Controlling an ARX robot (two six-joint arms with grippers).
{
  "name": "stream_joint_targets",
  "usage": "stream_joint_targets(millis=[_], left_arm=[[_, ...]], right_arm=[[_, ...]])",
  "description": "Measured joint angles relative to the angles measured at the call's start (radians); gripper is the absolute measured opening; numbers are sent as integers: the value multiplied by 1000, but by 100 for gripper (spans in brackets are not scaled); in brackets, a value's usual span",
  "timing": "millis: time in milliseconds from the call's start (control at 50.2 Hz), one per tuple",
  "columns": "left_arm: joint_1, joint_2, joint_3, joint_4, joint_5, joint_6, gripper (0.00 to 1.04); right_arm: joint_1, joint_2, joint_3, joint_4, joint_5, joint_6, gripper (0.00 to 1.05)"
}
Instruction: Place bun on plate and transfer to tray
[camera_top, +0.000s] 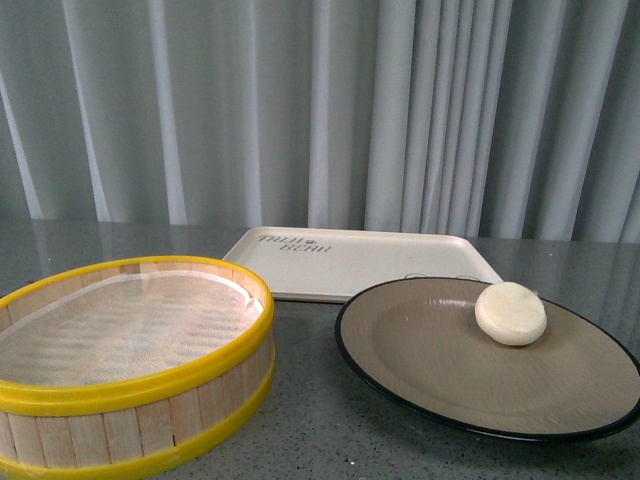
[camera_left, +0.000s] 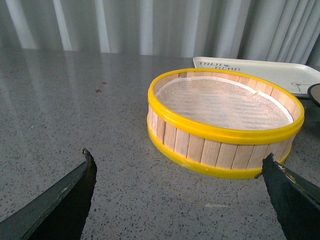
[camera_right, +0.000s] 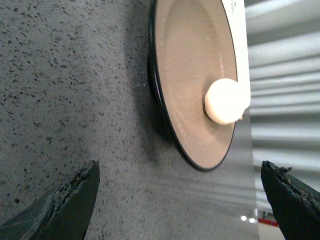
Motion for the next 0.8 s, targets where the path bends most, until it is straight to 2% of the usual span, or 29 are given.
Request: stream_joint_targets(millis=[219,478,796], left_arm=[[0,0,0,0,0,0,98],[0,0,0,0,0,0,98],[0,0,0,0,0,0,98]], right_arm=[[19,254,72,193,-27,-119,96],[24,401,118,264,-85,-174,96],[-20,484,150,317,-158,-206,96]])
